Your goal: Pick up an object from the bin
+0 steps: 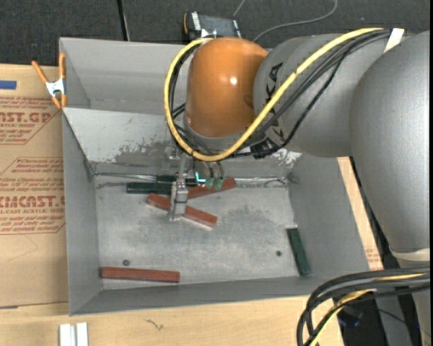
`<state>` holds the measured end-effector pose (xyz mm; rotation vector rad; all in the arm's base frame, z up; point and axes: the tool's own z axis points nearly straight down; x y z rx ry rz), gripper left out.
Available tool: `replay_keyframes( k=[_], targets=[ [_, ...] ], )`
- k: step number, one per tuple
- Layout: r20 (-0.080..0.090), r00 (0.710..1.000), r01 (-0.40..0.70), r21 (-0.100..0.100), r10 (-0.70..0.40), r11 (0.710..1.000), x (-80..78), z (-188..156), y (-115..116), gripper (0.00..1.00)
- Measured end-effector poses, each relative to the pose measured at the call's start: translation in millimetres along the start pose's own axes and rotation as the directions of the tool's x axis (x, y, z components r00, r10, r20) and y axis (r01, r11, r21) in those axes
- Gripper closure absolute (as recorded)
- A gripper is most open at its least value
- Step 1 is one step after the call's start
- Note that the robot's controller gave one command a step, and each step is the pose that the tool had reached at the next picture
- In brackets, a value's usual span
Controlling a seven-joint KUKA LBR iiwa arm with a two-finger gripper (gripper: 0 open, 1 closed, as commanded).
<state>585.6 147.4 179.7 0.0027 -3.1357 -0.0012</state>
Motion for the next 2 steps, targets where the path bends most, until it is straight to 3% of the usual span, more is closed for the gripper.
replay_keyframes(
  k=[1, 2],
  targets=[
    [0.005, 0.999, -0.043, -0.001, 0.043, 0.999, -6.4, 113.5, 8.4, 0.0],
    [0.012, 0.999, -0.043, -0.003, 0.043, 0.999, -9.7, 105.9, 8.7, 1.0]
  ],
)
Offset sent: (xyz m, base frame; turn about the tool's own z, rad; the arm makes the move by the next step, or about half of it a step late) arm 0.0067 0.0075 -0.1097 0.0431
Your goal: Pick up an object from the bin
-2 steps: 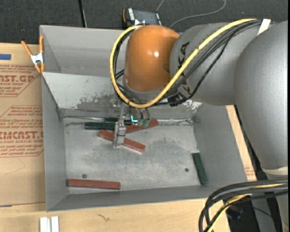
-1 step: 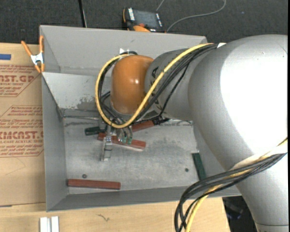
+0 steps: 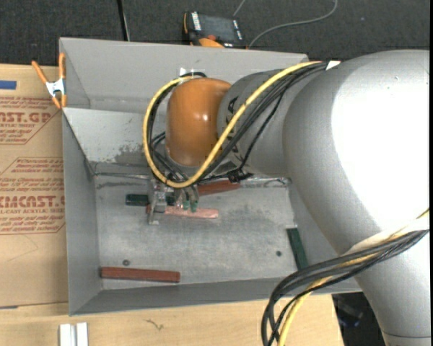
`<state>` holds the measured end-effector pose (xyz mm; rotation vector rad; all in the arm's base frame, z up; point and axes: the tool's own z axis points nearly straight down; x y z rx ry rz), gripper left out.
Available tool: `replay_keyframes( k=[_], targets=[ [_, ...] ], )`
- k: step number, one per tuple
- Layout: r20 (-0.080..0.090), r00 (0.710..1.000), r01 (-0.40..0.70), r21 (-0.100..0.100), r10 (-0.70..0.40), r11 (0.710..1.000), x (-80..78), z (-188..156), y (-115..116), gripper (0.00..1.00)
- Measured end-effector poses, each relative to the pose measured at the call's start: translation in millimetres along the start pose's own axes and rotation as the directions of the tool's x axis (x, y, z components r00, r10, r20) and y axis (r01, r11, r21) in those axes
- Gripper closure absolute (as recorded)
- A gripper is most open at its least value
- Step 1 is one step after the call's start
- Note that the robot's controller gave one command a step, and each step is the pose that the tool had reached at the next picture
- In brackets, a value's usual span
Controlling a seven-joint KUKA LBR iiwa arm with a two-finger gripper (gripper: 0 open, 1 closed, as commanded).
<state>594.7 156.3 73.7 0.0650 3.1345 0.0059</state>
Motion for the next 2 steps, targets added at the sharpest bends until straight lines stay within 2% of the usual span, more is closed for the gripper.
replay_keyframes(
  k=[1, 2],
  targets=[
    [-0.003, 0.996, -0.088, 0.004, 0.088, 0.996, 48.9, -82.2, -47.2, 1.0],
    [0.004, 0.996, -0.087, 0.001, 0.087, 0.996, 34.7, -163.1, -51.6, 1.0]
  ],
)
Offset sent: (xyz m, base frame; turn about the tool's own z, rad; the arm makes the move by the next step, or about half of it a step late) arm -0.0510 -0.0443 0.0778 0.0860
